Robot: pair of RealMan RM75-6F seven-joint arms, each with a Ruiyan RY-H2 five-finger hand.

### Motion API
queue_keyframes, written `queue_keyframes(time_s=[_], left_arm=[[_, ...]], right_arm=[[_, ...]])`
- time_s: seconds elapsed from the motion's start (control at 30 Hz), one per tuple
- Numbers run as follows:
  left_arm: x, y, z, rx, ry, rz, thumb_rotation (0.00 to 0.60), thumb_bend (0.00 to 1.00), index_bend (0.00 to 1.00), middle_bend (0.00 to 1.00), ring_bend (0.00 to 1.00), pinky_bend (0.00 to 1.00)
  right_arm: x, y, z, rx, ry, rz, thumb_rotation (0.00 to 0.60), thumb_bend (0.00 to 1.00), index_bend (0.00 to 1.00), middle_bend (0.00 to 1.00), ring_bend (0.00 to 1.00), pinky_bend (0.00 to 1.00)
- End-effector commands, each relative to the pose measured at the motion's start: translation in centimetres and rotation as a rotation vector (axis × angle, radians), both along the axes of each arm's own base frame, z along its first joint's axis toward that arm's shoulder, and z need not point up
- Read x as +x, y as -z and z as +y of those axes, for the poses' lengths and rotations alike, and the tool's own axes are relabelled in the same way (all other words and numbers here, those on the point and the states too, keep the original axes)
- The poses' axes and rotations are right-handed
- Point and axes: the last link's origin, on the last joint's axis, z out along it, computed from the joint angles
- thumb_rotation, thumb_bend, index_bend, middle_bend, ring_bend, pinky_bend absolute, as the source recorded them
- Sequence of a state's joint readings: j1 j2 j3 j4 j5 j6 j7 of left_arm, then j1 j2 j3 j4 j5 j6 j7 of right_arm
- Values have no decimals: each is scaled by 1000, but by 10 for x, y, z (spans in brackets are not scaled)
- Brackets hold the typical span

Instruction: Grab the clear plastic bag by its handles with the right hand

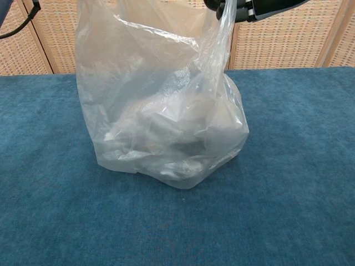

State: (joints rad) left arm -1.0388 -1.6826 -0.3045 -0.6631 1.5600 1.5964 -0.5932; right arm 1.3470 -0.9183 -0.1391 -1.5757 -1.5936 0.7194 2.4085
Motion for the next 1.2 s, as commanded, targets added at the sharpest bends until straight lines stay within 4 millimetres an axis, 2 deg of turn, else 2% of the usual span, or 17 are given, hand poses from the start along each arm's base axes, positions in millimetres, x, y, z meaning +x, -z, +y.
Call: queue_keyframes(time_s=[0.03, 0.33, 0.6, 0.7, 0.9, 1.2], left_arm=[[7, -1, -4, 11, 30, 35, 600, 40, 0, 0, 0, 81], [30, -3, -17, 44, 87, 52, 600, 41, 0, 0, 0, 78], [37, 1, -20, 47, 72, 70, 600, 41, 0, 0, 0, 75], [39, 3, -21, 50, 65, 80, 600, 40, 0, 0, 0, 75], [45, 5, -20, 60, 50, 84, 600, 39, 0, 0, 0, 74], [57, 15, -16, 33, 30, 75, 600, 41, 0, 0, 0, 73]], right_arm=[[3, -2, -3, -40, 51, -38, 600, 0, 497, 601, 445, 525], [10, -1, 1, -80, 84, -59, 600, 0, 497, 592, 428, 512], [14, 1, 4, -96, 85, -77, 600, 0, 485, 560, 385, 492], [15, 2, 4, -104, 85, -80, 600, 0, 478, 551, 374, 450], [17, 5, 5, -111, 80, -77, 600, 0, 462, 513, 342, 274], [18, 11, 5, -107, 85, -92, 600, 0, 442, 481, 319, 267]])
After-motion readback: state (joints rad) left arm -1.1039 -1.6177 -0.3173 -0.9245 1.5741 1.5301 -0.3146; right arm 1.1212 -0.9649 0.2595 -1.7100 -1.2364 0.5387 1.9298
